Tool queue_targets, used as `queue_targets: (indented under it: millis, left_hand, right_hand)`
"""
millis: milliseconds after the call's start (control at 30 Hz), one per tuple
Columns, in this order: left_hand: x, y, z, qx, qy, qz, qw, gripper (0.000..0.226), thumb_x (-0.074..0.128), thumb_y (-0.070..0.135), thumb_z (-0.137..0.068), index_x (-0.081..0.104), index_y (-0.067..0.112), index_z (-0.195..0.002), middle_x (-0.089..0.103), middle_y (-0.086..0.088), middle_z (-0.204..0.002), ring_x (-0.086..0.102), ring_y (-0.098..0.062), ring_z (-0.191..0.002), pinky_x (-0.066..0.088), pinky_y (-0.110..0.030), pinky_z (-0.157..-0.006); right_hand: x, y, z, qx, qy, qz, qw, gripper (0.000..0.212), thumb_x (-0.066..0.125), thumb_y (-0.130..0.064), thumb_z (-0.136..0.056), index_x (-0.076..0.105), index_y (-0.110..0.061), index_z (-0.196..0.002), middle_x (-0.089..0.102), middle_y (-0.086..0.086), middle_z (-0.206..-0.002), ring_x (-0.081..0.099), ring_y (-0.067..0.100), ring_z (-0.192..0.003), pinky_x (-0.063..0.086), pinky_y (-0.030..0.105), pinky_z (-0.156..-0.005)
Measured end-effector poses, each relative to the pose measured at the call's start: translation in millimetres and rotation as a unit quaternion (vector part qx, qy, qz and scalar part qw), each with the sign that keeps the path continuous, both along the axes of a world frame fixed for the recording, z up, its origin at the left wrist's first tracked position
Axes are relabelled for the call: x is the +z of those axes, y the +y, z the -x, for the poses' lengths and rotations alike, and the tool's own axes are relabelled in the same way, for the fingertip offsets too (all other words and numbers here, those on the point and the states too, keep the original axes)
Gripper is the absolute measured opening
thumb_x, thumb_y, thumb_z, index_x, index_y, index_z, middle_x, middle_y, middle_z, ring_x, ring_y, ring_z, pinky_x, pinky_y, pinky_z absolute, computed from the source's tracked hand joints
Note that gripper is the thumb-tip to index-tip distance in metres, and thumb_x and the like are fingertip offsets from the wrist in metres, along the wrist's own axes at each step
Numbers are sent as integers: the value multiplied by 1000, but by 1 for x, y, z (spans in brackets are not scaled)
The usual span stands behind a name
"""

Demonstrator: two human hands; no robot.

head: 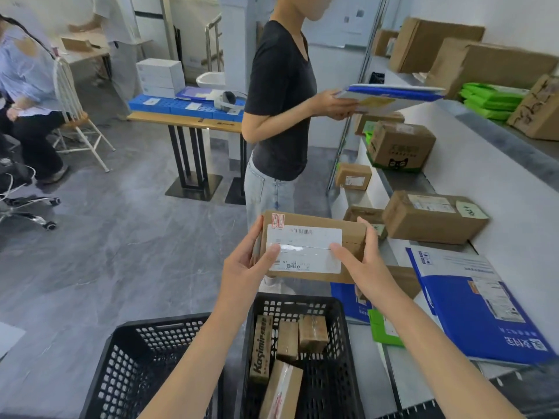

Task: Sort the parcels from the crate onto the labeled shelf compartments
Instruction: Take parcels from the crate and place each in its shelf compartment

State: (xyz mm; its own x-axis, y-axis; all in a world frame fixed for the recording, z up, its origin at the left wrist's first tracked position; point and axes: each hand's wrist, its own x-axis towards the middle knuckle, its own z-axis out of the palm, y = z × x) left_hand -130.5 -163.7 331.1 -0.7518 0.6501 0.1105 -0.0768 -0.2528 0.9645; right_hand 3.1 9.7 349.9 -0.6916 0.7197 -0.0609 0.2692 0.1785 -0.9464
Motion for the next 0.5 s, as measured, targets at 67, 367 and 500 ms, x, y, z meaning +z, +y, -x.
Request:
queue_targets:
  millis: [67,367,500]
  left_hand:
    - [-1,3,1,-13,19,19,1000,66,67,12,-92,40,32,-149,63,12,-133,59,-8,-123,52,-32,-100]
    - [7,11,11,14,41,25,999,58,77,10,-83,57,24,-136,67,9,-126,63,-9,-119,53,-42,-99]
    - [11,19,16,88,38,14,995,47,81,14,-78,65,24,-121,69,11,-121,63,-1,-113,54,-35,-98]
  right_hand:
    - [2,-1,-1,-4,-2,0,1000,70,61,-40,-95,15,-41,-148,50,-21,-119,52,-1,-106,45,21,-84]
    - [13,8,-4,29,-84,-9,996,39,50,-53,-96,27,-34,-122,47,-9,-115,53,7,-100,44,25,-68]
    - [17,10,-2,44,-90,-10,995,46,61,-54,-89,38,-29,-119,54,-5,-117,57,9,-102,46,25,-71]
